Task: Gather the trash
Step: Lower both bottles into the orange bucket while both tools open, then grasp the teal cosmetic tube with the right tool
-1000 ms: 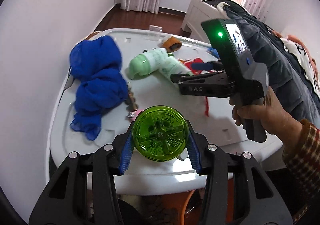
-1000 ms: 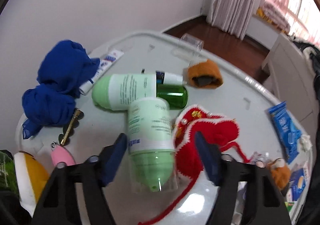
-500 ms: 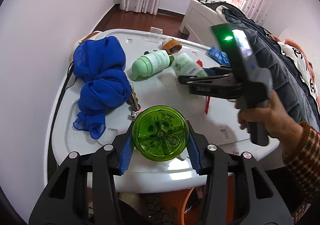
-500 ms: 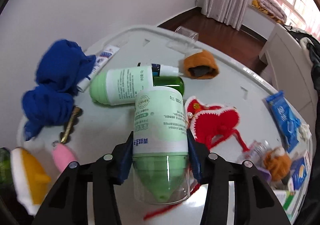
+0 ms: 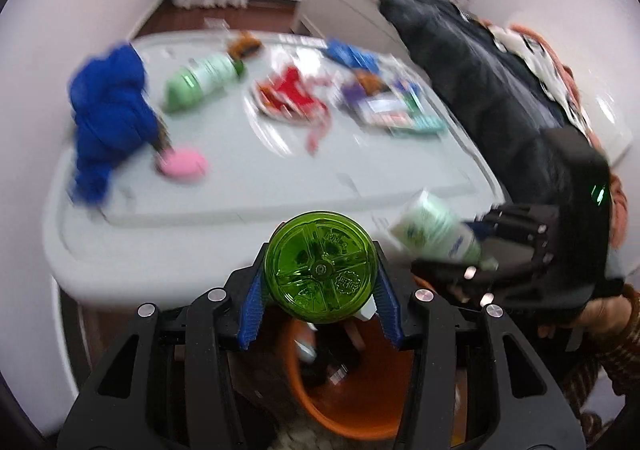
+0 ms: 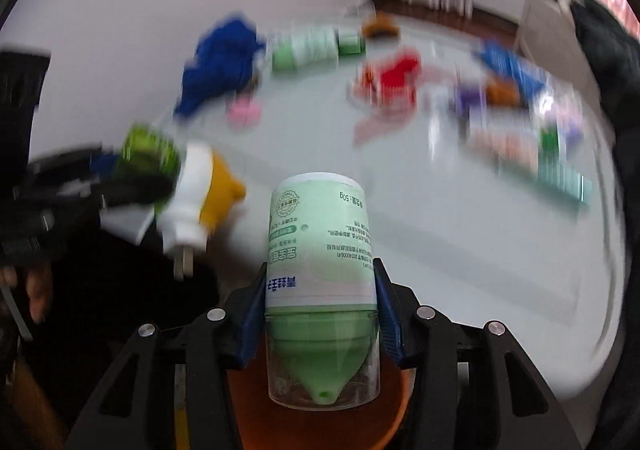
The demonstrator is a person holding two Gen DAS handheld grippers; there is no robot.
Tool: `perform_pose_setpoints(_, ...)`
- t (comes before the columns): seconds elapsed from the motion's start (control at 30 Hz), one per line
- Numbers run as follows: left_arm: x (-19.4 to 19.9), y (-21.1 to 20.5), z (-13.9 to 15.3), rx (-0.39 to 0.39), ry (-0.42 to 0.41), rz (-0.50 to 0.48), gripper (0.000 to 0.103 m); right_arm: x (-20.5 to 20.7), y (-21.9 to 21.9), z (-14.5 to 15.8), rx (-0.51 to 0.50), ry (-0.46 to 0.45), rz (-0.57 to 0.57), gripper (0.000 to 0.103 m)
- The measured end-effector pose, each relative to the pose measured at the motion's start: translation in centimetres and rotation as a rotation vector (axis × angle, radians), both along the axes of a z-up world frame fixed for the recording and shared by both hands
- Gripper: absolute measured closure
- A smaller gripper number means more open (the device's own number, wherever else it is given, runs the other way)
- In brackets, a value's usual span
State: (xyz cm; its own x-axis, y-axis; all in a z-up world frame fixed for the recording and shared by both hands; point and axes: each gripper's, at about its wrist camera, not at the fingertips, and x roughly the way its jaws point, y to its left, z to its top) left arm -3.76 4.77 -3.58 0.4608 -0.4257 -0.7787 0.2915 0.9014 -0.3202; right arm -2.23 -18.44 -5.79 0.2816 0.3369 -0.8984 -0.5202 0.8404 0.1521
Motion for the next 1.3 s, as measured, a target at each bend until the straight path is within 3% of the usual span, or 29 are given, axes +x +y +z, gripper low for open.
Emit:
perform_pose_setpoints(0.23,-4.6,-3.7,-4.8,0.054,0.169,-0.104,0.057,-5.5,-2.0,-6.5,-0.102,0.180,0.011,0.054)
perform_pose_setpoints(0.3,-5.1,-4.4,-5.4,0.079,0.187,-0.120,0.057,-5.5,-2.0,-7.2,-0.116,0.219,0.014,0.031)
perform_pose_setpoints(0.4,-5.1,-4.9,-5.7,0.119,0.223,-0.125,0.053,-4.9,-2.6,-6.2,-0.131,0.172,-0.021,0.017)
perform_pose_setpoints(0.47,-4.9,-4.8,-5.0,0.116,0.196,-0.109,0.044,-4.4,-3.6,-5.0,-0.124,0.133,-0.066,0.017)
perform_pose_setpoints(0.53,-4.7,-4.5,-3.9,0.137,0.143,-0.083,0.040,-3.6,-4.7,-3.7,-0.092,0.104,-0.105,0.017)
perform_pose_setpoints(0.67,-3.2,-5.2,-1.5,0.186,0.052,-0.058,0.035,-1.2,-7.2,1.2,-0.042,-0.037,-0.189,0.011)
perform_pose_setpoints(0.9,3.5,-7.7,3.8,0.191,-0.118,-0.036,0.028,5.9,-9.7,7.6,-0.087,-0.296,-0.183,0.005)
perform_pose_setpoints(1.0,7.1,-8.5,4.3,0.164,-0.140,0.001,0.027,10.1,-9.3,6.5,-0.188,-0.318,-0.118,0.005)
perform_pose_setpoints(1.1,9.2,-7.7,3.3,0.101,-0.145,0.059,0.027,13.5,-9.0,3.4,-0.315,-0.308,-0.035,0.006)
perform_pose_setpoints(1.3,10.2,-7.6,1.4,0.023,-0.063,0.059,0.027,17.9,-10.5,-0.1,-0.301,-0.235,0.026,0.008)
